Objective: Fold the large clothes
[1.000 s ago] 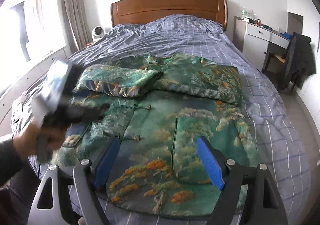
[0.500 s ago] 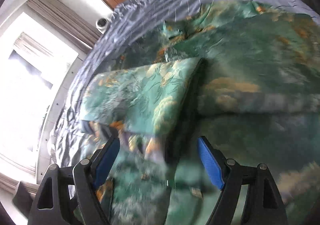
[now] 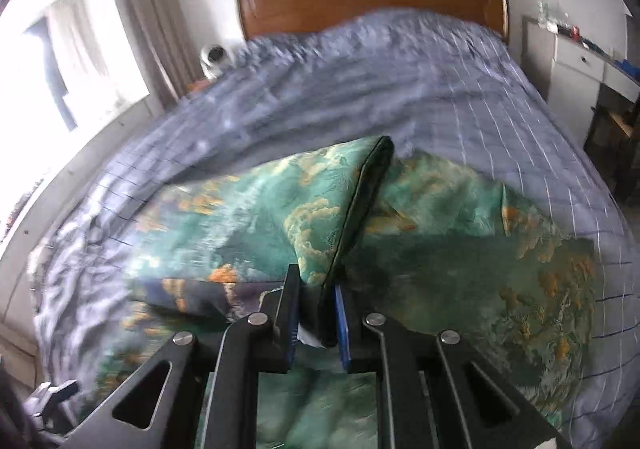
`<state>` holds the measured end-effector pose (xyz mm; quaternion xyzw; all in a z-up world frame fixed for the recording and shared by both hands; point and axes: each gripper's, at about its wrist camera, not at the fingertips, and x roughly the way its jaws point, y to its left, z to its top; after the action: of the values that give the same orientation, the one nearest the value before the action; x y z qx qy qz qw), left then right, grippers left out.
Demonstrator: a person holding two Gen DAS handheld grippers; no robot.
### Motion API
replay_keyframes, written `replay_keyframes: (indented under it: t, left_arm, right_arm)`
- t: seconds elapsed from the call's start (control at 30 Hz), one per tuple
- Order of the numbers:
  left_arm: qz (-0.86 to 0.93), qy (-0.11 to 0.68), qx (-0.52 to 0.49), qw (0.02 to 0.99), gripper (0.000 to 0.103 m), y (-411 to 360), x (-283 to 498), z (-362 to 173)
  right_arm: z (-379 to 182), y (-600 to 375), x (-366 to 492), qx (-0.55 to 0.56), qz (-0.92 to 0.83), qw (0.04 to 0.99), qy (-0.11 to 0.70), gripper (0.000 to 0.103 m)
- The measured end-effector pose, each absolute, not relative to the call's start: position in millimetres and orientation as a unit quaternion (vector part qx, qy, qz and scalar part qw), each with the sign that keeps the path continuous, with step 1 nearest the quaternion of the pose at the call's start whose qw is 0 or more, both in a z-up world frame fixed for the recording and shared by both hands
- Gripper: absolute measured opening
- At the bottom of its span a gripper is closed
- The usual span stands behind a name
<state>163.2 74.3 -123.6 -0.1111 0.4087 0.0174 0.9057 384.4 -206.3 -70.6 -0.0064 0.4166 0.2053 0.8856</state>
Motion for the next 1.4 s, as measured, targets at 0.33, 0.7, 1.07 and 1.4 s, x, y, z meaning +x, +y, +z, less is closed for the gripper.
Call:
replay_keyframes:
  t: [0.33, 0.7, 1.07, 1.4]
  left_arm:
    - [0.025, 0.421, -0.101, 0.901, 0.089, 105.8, 195.8, -114.2]
    - [0.002, 0.449, -0.055, 0.892, 0.066, 89.2, 378.0, -126.3]
    - [0.015, 0.484, -0.034, 0.874, 0.06, 84.9, 387.1, -164.5]
    - [0.028, 0.462, -0.062, 0.884, 0.06, 95.8, 478.7, -145.4]
  right_arm:
    - [-120.3, -232.4, 392.3, 0.009, 0.176, 0.873, 0.455, 0.052]
    - [-108.4, -180.7, 401.8, -0.052, 0.267, 0.873, 0.406, 0.052]
    - [-178.0, -192.6, 416.3, -0.013, 0.25, 0.849, 0.464, 0.051]
    - [-184.1, -193.6, 409.4, -0.011, 0.253, 0.859, 0.446, 0.051]
